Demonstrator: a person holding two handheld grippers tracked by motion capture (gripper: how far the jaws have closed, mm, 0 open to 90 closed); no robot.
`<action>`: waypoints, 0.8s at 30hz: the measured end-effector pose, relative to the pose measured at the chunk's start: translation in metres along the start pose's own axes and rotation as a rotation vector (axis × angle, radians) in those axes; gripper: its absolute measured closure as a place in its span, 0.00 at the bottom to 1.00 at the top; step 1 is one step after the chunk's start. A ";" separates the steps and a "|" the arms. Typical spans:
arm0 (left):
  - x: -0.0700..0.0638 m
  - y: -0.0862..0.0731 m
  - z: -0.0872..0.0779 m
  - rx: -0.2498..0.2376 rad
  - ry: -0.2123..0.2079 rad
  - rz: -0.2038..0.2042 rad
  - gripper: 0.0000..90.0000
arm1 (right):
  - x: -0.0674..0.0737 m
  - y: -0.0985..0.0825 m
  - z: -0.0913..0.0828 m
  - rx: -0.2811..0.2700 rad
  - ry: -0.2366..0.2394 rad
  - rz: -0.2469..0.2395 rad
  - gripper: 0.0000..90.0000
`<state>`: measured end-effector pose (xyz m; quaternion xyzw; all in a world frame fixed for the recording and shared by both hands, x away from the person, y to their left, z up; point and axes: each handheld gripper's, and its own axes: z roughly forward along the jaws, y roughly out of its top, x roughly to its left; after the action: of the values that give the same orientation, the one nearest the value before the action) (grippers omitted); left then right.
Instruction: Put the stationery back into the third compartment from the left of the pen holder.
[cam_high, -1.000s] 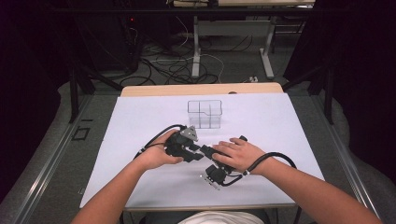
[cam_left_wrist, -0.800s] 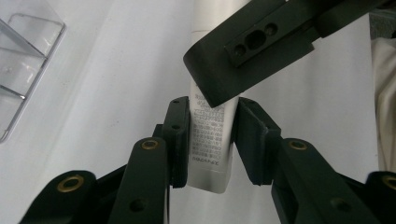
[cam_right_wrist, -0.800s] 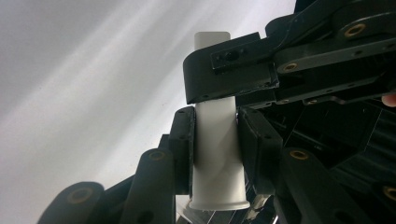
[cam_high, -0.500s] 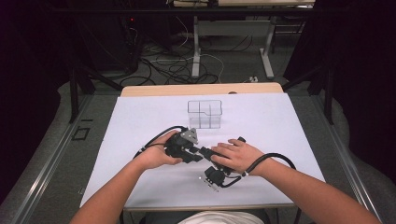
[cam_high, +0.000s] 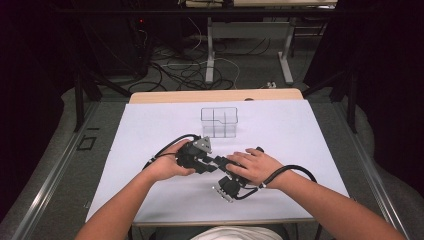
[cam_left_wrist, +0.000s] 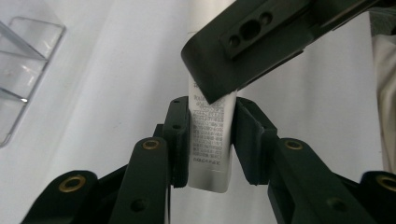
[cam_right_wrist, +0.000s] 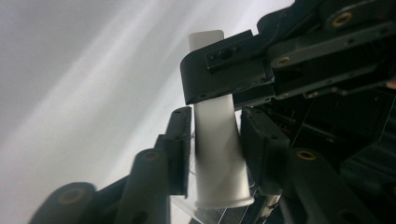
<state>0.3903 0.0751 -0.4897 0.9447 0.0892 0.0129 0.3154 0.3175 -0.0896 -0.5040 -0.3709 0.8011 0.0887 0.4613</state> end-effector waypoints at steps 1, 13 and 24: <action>0.001 0.000 0.000 -0.008 0.012 -0.007 0.76 | 0.000 -0.001 0.000 0.002 -0.007 0.010 0.68; 0.019 -0.003 -0.004 -0.041 0.092 -0.130 0.76 | -0.003 -0.013 -0.010 -0.010 -0.037 0.228 0.53; 0.036 0.001 -0.014 -0.258 0.163 -0.329 0.77 | -0.007 -0.032 -0.023 -0.016 -0.079 0.591 0.47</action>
<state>0.4245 0.0888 -0.4793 0.8649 0.2652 0.0489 0.4234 0.3252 -0.1199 -0.4792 -0.1217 0.8550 0.2398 0.4436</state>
